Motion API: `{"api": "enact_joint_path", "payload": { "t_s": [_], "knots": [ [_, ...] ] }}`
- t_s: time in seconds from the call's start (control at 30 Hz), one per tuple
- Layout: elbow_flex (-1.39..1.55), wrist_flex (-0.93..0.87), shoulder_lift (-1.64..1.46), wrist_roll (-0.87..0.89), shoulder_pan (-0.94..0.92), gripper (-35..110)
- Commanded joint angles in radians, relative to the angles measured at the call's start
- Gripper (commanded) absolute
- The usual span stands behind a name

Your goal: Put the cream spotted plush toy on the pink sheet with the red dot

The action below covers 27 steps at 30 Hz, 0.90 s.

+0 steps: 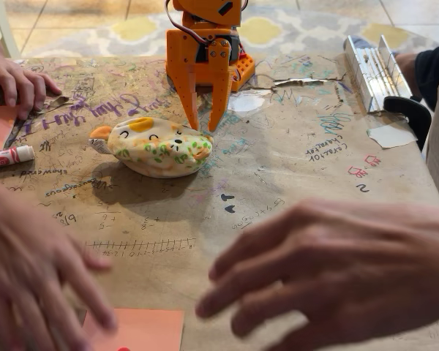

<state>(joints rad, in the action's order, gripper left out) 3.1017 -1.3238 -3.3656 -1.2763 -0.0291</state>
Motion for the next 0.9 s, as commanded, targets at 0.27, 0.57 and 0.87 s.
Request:
{"api": "enact_joint_path", "payload": {
  "t_s": [0.27, 0.57, 0.87],
  "knots": [
    [0.002, -0.003, -0.006, -0.014, -0.067, 6],
    [0.002, -0.003, -0.006, -0.014, -0.061, 6],
    [0.002, -0.003, -0.006, -0.014, -0.061, 6]
  ]
}}
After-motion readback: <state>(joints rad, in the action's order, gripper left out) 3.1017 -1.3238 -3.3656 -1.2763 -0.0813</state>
